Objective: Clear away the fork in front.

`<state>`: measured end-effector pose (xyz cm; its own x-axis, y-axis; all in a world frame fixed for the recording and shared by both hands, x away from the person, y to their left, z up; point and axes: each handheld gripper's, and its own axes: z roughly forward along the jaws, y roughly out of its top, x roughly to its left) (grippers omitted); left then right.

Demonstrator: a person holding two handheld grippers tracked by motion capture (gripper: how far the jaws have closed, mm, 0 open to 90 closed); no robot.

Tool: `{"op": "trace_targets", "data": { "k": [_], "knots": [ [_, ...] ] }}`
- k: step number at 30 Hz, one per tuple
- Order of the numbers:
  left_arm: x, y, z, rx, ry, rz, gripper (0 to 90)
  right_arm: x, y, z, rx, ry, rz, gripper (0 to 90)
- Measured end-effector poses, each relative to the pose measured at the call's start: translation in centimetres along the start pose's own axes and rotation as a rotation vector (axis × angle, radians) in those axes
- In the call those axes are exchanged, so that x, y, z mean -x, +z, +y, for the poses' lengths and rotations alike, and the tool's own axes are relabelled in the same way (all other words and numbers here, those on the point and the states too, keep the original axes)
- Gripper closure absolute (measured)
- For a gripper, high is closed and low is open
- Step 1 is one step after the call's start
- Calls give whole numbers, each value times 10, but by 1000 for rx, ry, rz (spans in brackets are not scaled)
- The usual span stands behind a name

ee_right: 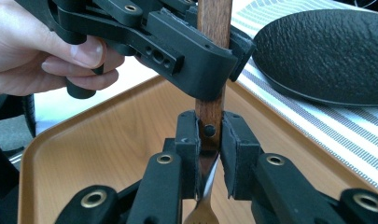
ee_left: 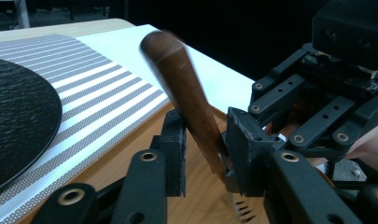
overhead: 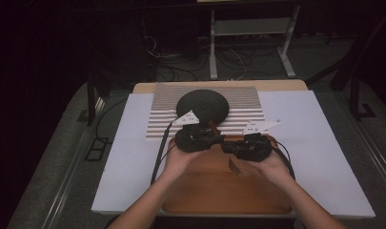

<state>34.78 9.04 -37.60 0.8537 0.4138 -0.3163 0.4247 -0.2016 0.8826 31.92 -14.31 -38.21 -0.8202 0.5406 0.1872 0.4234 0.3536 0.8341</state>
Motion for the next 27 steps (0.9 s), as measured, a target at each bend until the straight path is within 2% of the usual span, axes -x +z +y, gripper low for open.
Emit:
{"op": "trace_targets", "data": {
  "k": [8, 14, 18, 21, 23, 27],
  "knots": [
    [0, -3, 3, 25, -2, -33, 752, -1, 1, 4, 11, -4, 1, 769],
    [3, -7, 6, 33, 43, -41, 773, -3, 1, 6, 29, -13, 14, 741],
    [-1, -14, 8, 22, 69, -37, 780, 2, -1, 4, 44, -2, 35, 479],
    [-5, -21, 10, 19, 80, -25, 794, 7, -5, -2, 64, 0, 30, 344],
    [-8, -26, 10, 22, 77, -33, 809, 11, -10, -7, 71, 7, 4, 283],
    [-14, -41, 9, 22, 81, -22, 808, 18, -21, -21, 64, -5, -41, 196]
  ]
}}
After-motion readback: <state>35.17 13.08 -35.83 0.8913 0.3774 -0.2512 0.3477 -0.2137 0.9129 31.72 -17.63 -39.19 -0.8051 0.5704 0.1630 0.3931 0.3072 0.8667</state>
